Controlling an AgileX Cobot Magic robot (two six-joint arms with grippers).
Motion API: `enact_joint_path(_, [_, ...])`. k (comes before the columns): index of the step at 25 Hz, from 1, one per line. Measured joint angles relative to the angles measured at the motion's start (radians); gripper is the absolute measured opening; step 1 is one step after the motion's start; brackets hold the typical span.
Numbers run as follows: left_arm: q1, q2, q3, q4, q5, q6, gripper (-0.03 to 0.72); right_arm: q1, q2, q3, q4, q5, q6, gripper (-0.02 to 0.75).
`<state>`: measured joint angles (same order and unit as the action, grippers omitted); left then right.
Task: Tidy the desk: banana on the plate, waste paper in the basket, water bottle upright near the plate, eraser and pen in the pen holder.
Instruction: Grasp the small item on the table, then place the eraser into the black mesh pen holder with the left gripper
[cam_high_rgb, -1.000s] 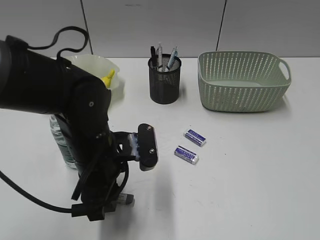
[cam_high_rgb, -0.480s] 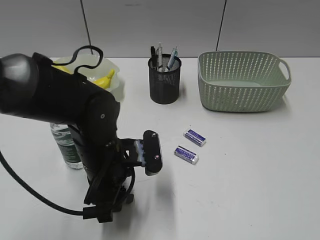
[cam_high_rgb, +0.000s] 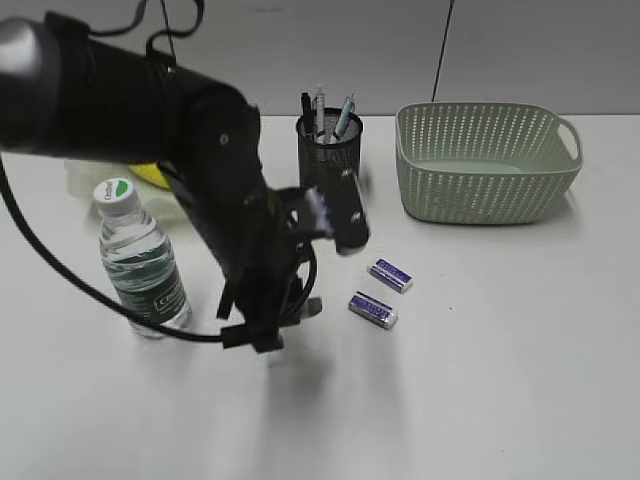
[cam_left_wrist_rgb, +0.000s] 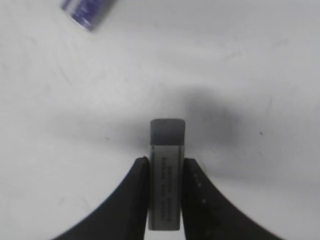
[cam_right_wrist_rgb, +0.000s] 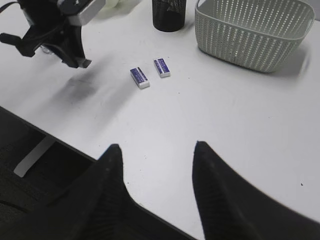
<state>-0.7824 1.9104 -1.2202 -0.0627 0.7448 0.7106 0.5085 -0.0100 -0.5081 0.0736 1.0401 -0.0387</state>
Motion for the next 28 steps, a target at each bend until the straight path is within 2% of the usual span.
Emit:
enact_joint_path(5, [0.0,-0.039,-0.137,-0.001,-0.093,-0.036,0.14,0.0,0.0,0.0,0.0,-0.001,0.0,0.37])
enact_joint_path(8, [0.015,-0.052,-0.184,-0.012,-0.281,-0.046,0.14,0.0,0.0,0.0,0.0,-0.001,0.0,0.37])
enact_joint_path(10, [0.038,-0.052,-0.191,-0.057,-0.444,-0.047,0.14,0.0,0.0,0.0,0.0,-0.001,0.0,0.37])
enact_joint_path(17, [0.14,0.03,-0.194,-0.462,-0.895,-0.05,0.14,0.0,0.0,0.0,0.0,-0.001,0.0,0.37])
enact_joint_path(20, [0.151,0.083,-0.194,-0.535,-0.969,-0.053,0.14,0.0,0.0,0.0,0.0,-0.001,0.0,0.37])
enact_joint_path(28, [0.149,0.203,-0.195,-0.548,-1.05,-0.11,0.14,0.0,0.0,0.0,0.0,-0.001,0.0,0.37])
